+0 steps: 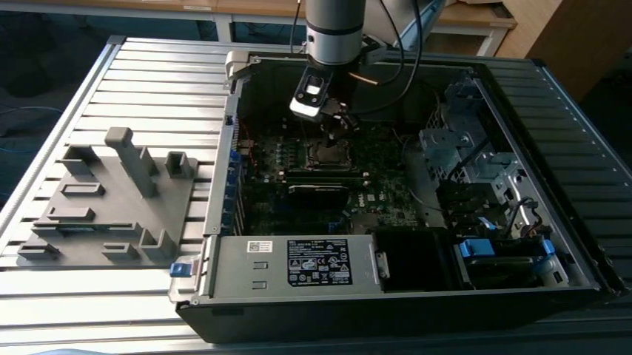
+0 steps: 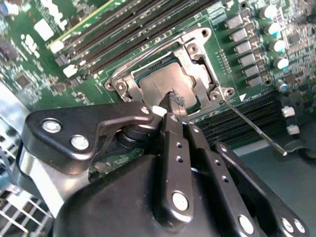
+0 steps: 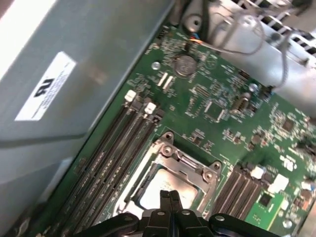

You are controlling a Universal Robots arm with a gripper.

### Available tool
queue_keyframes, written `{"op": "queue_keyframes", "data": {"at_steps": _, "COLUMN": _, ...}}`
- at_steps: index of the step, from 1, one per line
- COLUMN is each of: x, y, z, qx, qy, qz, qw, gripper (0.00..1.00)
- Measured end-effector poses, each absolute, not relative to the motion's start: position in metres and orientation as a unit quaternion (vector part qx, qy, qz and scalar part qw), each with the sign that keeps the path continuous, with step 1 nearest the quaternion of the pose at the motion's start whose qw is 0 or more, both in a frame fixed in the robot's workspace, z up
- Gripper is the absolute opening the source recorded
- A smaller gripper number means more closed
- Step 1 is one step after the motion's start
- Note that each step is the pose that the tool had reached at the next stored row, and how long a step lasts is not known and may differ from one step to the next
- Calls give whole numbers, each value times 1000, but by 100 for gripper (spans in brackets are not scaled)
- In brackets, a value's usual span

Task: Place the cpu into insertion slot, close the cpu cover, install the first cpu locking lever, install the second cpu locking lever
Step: 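Close the cpu cover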

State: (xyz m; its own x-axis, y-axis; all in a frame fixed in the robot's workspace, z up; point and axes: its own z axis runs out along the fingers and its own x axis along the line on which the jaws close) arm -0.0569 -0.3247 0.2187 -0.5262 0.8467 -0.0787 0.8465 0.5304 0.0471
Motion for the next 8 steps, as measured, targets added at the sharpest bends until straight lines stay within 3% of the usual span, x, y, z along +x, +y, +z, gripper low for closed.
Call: {"op": "queue_keyframes", "data": {"at_steps": 8, "x": -57, "y": -325, "z": 218, "qx": 420, "qy": 906, "qz": 5, "qw": 46, "gripper": 11}}
